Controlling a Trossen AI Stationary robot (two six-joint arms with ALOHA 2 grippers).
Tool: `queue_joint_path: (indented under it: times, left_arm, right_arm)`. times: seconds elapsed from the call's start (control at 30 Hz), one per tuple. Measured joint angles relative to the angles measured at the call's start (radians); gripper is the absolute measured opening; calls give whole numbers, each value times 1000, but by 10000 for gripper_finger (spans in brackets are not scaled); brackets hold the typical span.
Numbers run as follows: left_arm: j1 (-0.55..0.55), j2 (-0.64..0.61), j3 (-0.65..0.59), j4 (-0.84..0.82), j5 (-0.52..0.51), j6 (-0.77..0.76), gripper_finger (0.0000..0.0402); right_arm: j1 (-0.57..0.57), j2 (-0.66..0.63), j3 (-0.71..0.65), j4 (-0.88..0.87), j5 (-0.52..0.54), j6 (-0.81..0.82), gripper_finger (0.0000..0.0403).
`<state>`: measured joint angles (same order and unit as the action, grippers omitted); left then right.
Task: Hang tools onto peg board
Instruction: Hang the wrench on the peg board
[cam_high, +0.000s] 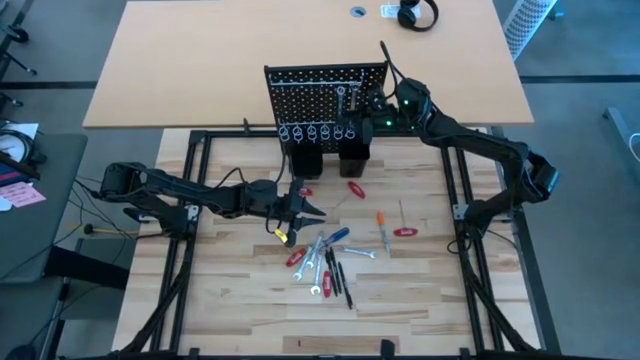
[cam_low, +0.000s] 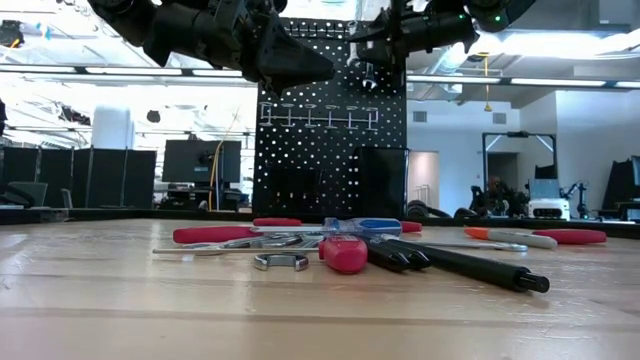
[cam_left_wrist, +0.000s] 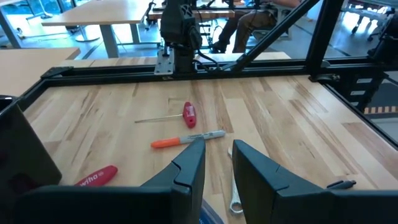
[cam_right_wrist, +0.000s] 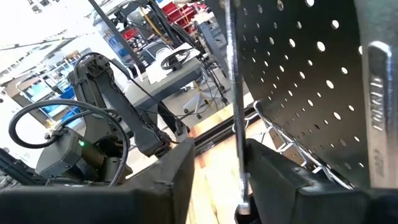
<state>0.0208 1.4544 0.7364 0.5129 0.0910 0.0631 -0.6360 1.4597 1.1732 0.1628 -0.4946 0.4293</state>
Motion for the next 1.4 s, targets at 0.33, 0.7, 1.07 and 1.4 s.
queue_joint_path:
  times: [0.33,0.7,1.07,1.4]
  left_arm:
    - [-1,0,0,0,0,-4,75]
    - [-1,0,0,0,0,-8,75]
    - [-1,0,0,0,0,-8,75]
    - [-1,0,0,12,0,-8,75]
  right_arm:
    - [-16,-33,0,-21,47,66,156]
    - [-15,-34,0,-208,49,20,123]
    - [97,-79,0,-295,53,-177,123]
    - [379,-73,0,-130,631,-652,105]
